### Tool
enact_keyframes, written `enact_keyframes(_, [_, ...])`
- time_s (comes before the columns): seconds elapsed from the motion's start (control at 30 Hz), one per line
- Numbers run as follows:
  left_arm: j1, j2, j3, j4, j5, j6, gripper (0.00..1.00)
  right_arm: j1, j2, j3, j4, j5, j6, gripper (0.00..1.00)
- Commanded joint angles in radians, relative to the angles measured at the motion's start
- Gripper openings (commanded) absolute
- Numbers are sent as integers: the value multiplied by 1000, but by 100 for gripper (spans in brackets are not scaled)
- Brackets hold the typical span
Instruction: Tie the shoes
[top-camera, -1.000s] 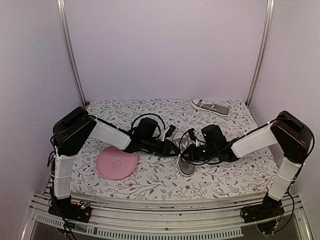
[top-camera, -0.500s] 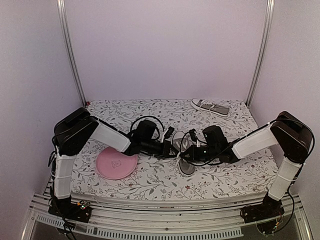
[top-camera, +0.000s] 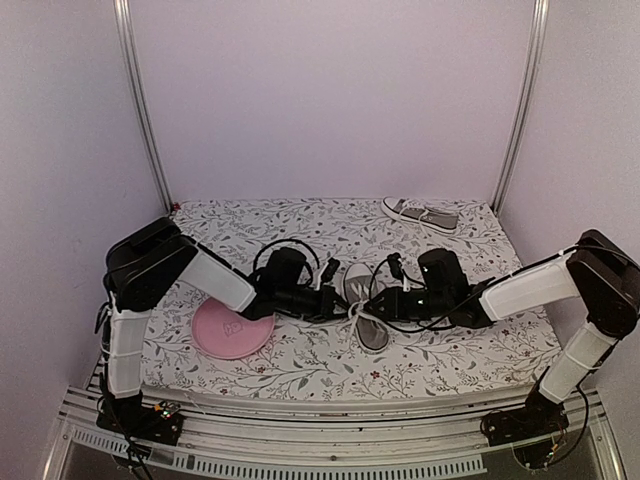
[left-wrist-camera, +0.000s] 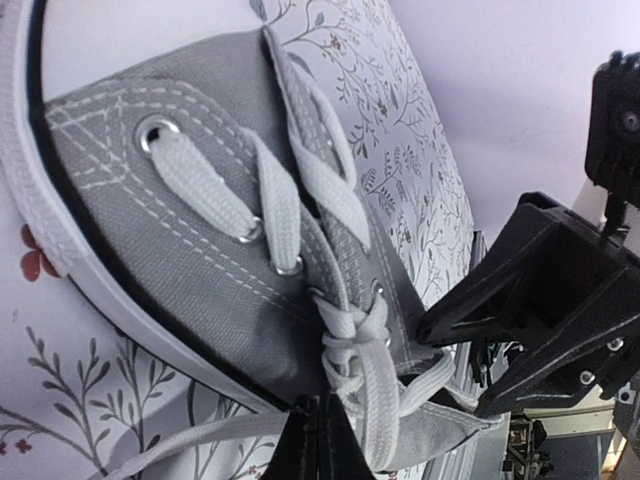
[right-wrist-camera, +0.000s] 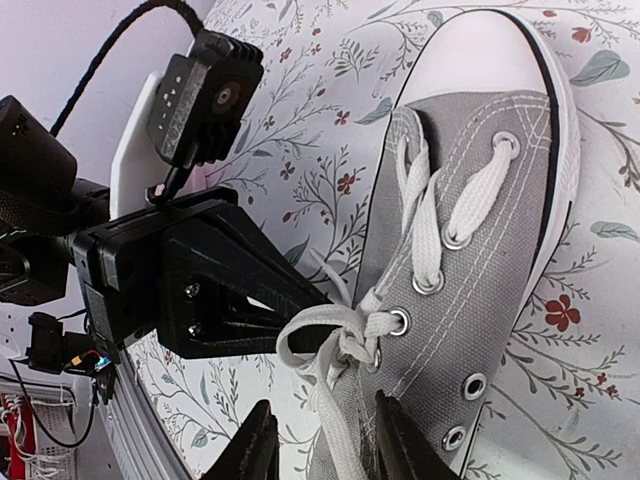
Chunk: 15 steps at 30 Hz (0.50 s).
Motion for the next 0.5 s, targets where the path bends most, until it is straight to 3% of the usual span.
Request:
enact_keyframes(0.0, [9, -44, -33, 47, -36, -26, 0, -7, -17, -13, -21, -13, -30, 35])
enact_keyframes(0.3, [15, -48, -58, 106, -32, -59, 0, 4, 14, 7, -38, -47, -96, 40])
enact_keyframes(0.47, [15, -48, -63, 111, -29, -61, 0, 33, 44, 50, -97, -9, -162, 36])
